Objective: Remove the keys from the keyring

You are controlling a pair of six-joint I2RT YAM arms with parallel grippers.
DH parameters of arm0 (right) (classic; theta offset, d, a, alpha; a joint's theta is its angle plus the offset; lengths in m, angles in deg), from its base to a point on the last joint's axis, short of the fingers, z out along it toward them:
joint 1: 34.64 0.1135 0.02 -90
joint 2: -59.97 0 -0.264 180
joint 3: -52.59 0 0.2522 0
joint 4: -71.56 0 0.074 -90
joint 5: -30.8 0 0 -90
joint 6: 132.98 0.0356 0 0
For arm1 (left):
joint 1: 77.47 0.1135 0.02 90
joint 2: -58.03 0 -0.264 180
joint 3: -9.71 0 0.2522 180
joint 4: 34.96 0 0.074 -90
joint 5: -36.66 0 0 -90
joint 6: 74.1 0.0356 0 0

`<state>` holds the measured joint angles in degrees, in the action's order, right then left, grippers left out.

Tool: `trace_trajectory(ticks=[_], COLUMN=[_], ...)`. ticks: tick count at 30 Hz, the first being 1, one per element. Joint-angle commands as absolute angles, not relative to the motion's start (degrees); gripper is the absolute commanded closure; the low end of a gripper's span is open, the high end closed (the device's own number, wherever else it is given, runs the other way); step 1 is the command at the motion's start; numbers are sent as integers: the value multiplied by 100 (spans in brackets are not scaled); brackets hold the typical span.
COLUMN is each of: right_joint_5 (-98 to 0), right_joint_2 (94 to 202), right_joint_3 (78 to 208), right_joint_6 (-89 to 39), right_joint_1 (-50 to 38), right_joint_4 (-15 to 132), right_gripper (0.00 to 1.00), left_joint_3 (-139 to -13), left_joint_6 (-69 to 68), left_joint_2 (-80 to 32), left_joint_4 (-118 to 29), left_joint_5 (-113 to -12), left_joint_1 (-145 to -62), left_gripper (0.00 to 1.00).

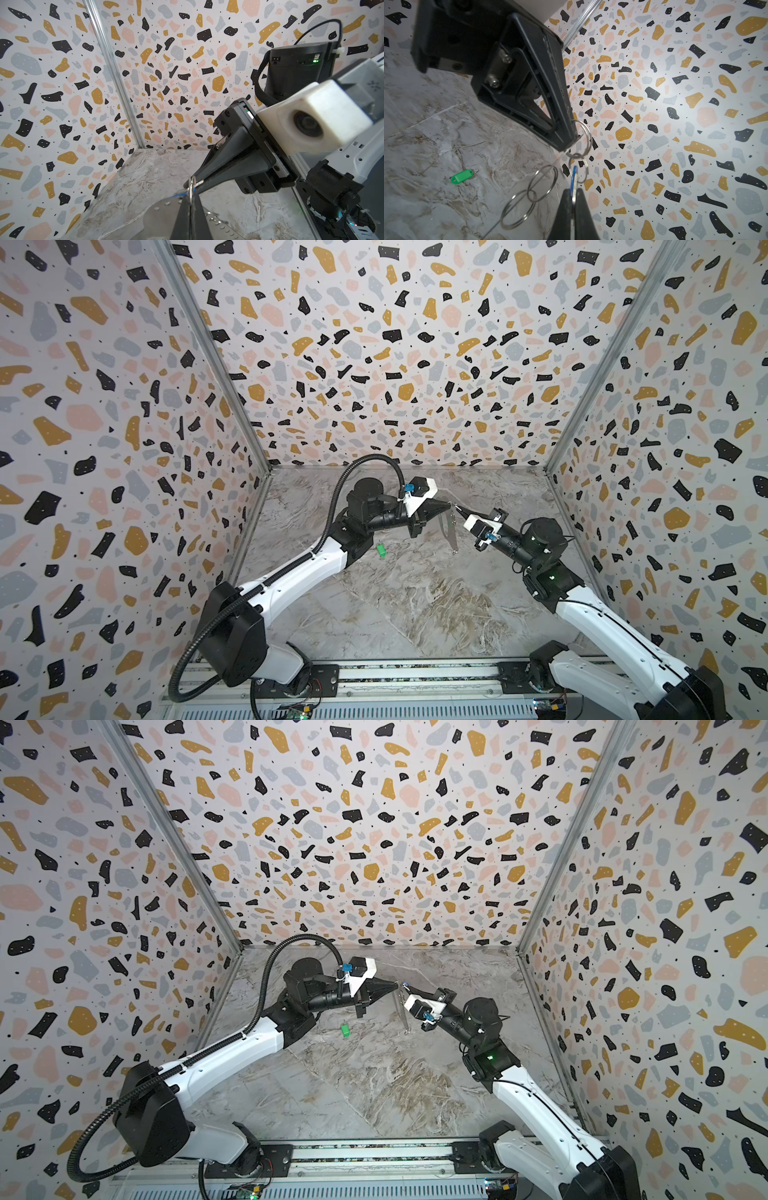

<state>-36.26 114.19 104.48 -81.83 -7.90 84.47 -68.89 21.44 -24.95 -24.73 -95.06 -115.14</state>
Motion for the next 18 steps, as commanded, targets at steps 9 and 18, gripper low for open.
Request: trace_trajectory(ticks=[9, 18], right_joint_5=[-3902, -3523], right_joint_2=[11119, 11023], right_joint_3=[10348, 10771], right_joint_6=[-8753, -9277], right_joint_1=[-778, -929], right_joint_4=[8883, 7748], right_gripper=[100, 60], left_joint_3=[-7093, -7332], left_joint_6=[1634, 1723], left_joint_2=[-2667, -2824], left_joint_4=[-1768, -2267], left_joint_5=[-9974, -10169], left_joint_1=[-11473, -11472], left_gripper=[100, 100])
